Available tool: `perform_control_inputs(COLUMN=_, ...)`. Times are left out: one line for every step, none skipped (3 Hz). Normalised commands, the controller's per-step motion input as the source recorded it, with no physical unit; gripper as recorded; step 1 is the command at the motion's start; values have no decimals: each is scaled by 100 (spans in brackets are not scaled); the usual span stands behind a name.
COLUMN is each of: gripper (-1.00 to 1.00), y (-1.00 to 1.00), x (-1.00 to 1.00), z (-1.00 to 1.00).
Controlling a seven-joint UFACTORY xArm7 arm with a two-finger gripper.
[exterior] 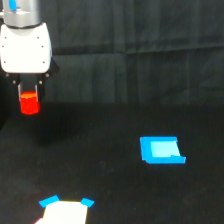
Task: Pick up the red object from the table
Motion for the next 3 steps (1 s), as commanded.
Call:
perform_control_inputs(gripper=-100, y=-72, x=41, z=68)
perform_control_inputs(gripper=-100, y=2, x=-44, z=-100)
perform_control_inputs(gripper=-100, y=-3, x=-27, z=-37)
